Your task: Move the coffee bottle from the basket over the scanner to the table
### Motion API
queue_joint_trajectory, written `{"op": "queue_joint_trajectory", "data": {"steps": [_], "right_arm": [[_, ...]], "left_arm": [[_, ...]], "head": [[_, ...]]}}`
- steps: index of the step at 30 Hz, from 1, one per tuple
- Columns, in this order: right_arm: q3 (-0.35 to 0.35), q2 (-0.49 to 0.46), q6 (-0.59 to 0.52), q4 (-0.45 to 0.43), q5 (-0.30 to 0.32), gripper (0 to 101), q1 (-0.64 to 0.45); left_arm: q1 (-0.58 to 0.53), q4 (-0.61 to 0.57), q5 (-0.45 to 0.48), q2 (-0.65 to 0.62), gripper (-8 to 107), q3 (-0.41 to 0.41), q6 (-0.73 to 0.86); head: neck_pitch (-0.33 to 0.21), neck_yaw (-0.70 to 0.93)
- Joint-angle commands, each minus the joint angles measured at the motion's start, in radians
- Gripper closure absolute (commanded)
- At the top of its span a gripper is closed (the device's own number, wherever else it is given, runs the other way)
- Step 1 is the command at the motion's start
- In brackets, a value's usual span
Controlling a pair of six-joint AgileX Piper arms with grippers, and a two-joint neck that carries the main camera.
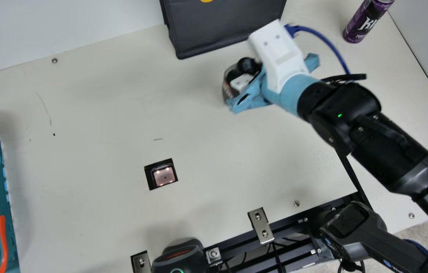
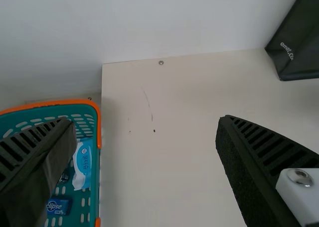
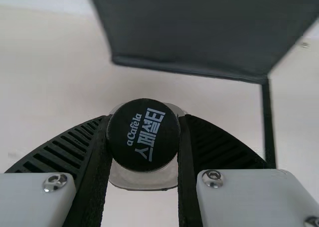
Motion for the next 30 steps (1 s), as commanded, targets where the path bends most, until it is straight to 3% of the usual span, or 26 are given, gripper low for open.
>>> {"op": "queue_joint_trajectory", "data": {"steps": [1, 15, 30], "right_arm": [[-0.004, 0.001, 0.004, 0.003, 0.0, 101, -0.112], [-0.037, 0.052, 0.008, 0.019, -0.029, 101, -0.39], [-0.115, 0.248, -0.023, -0.005, -0.106, 101, -0.509]], "left_arm": [[0.0, 0.0, 0.0, 0.0, 9, 0.0, 0.0], [0.0, 0.0, 0.0, 0.0, 9, 0.0, 0.0], [0.0, 0.0, 0.0, 0.0, 9, 0.0, 0.0]], "head": [[-0.03, -0.002], [-0.03, -0.002], [-0.03, -0.002]]}}
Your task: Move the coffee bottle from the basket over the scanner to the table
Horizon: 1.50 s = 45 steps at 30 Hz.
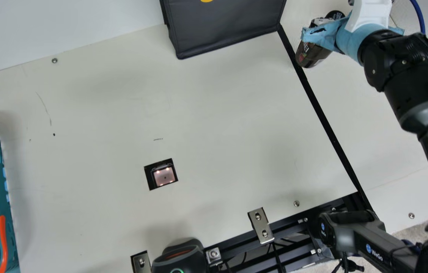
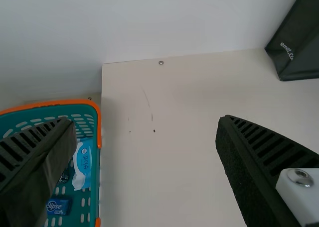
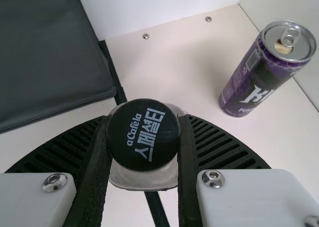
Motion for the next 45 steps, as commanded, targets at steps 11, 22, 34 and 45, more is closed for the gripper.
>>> {"op": "queue_joint_trajectory", "data": {"steps": [11, 22, 34, 45], "right_arm": [[-0.11, 0.176, -0.147, 0.098, -0.015, 101, -0.053], [-0.206, 0.267, -0.307, 0.246, 0.023, 98, -0.124], [-0.235, 0.306, -0.352, 0.275, 0.042, 58, -0.165], [-0.236, 0.288, -0.353, 0.244, 0.05, 21, -0.159]], "left_arm": [[0.0, 0.0, 0.0, 0.0, 9, 0.0, 0.0], [0.0, 0.0, 0.0, 0.0, 9, 0.0, 0.0], [0.0, 0.0, 0.0, 0.0, 9, 0.0, 0.0], [0.0, 0.0, 0.0, 0.0, 9, 0.0, 0.0]], "head": [[-0.029, -0.002], [-0.029, -0.002], [-0.029, -0.002], [-0.029, -0.002]]}}
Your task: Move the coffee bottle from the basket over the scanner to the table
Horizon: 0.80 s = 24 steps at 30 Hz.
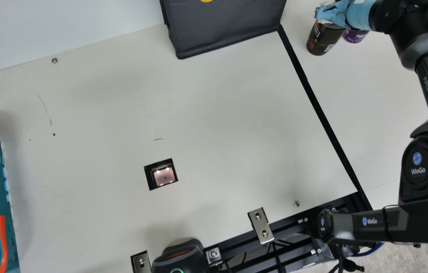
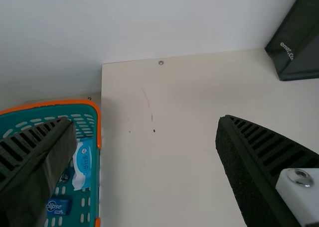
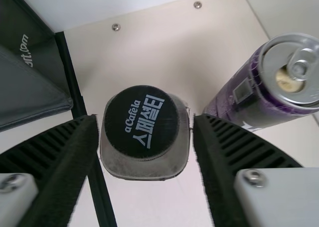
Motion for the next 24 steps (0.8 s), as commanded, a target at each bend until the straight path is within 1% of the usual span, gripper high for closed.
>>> {"op": "queue_joint_trajectory", "data": {"steps": [1, 4, 5, 8, 13, 18, 24], "right_arm": [[0.003, -0.014, 0.014, -0.022, -0.006, 18, 0.002], [0.013, -0.049, 0.04, -0.057, 0.001, 8, 0.01], [0.02, -0.066, 0.047, -0.064, 0.005, 6, 0.013], [0.042, -0.123, 0.07, -0.085, 0.025, 6, 0.027], [0.096, -0.25, 0.093, -0.102, 0.082, 6, 0.06], [0.143, -0.388, 0.108, -0.118, 0.158, 6, 0.101], [0.175, -0.545, 0.115, -0.123, 0.261, 6, 0.152]], "left_arm": [[0.0, 0.0, 0.0, 0.0, 9, 0.0, 0.0], [0.0, 0.0, 0.0, 0.0, 9, 0.0, 0.0], [0.0, 0.0, 0.0, 0.0, 9, 0.0, 0.0], [0.0, 0.0, 0.0, 0.0, 9, 0.0, 0.0], [0.0, 0.0, 0.0, 0.0, 9, 0.0, 0.0], [0.0, 0.0, 0.0, 0.0, 9, 0.0, 0.0], [0.0, 0.0, 0.0, 0.0, 9, 0.0, 0.0]], "head": [[-0.029, -0.002], [-0.029, -0.002], [-0.029, -0.002], [-0.029, -0.002], [-0.029, -0.002], [-0.029, -0.002], [-0.029, -0.002]]}}
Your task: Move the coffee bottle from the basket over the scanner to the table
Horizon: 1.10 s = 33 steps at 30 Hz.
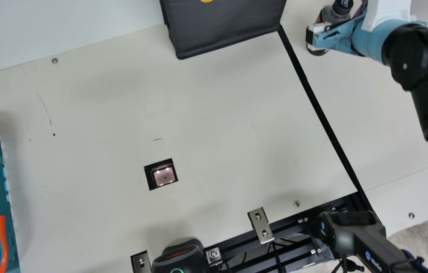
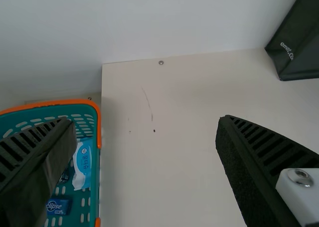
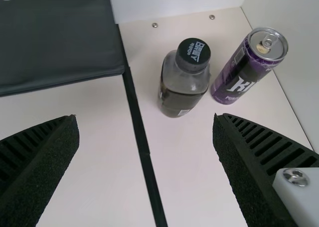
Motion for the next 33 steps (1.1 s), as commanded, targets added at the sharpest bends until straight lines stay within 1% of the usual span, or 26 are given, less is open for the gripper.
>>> {"op": "queue_joint_trajectory", "data": {"steps": [1, 3, 4, 6, 9, 21, 23, 24, 31, 32, 33], "right_arm": [[0.004, -0.089, 0.001, 0.001, 0.043, 6, 0.017], [0.009, -0.137, 0.004, 0.001, 0.076, 6, 0.037], [0.008, -0.081, 0.003, 0.0, 0.05, 6, 0.027], [0.009, -0.121, 0.004, 0.002, 0.08, 6, 0.037], [0.009, -0.143, 0.005, 0.0, 0.081, 6, 0.037], [-0.05, -0.301, 0.03, 0.014, 0.29, 6, 0.18], [-0.06, -0.327, 0.035, 0.017, 0.325, 6, 0.204], [-0.065, -0.34, 0.037, 0.019, 0.343, 6, 0.216], [-0.099, -0.432, 0.051, 0.028, 0.465, 6, 0.299], [-0.102, -0.441, 0.052, 0.029, 0.476, 6, 0.306], [-0.101, -0.429, 0.052, 0.028, 0.45, 6, 0.295]], "left_arm": [[0.0, 0.0, 0.0, 0.0, 9, 0.0, 0.0], [0.0, 0.0, 0.0, 0.0, 9, 0.0, 0.0], [0.0, 0.0, 0.0, 0.0, 9, 0.0, 0.0], [0.0, 0.0, 0.0, 0.0, 9, 0.0, 0.0], [0.0, 0.0, 0.0, 0.0, 9, 0.0, 0.0], [0.068, 0.027, 0.208, -0.21, 9, 0.038, -0.063], [0.067, 0.027, 0.195, -0.195, 9, 0.037, -0.063], [0.068, 0.027, 0.208, -0.208, 9, 0.037, -0.063], [0.068, 0.027, 0.21, -0.215, 9, 0.037, -0.063], [0.068, 0.027, 0.21, -0.215, 9, 0.037, -0.063], [0.068, 0.027, 0.21, -0.215, 9, 0.037, -0.063]], "head": [[-0.029, -0.002], [-0.029, -0.002], [-0.029, -0.002], [-0.029, -0.002], [-0.029, -0.002], [-0.029, 0.278], [-0.029, 0.324], [-0.029, 0.347], [-0.029, 0.347], [-0.029, 0.347], [-0.029, 0.347]]}}
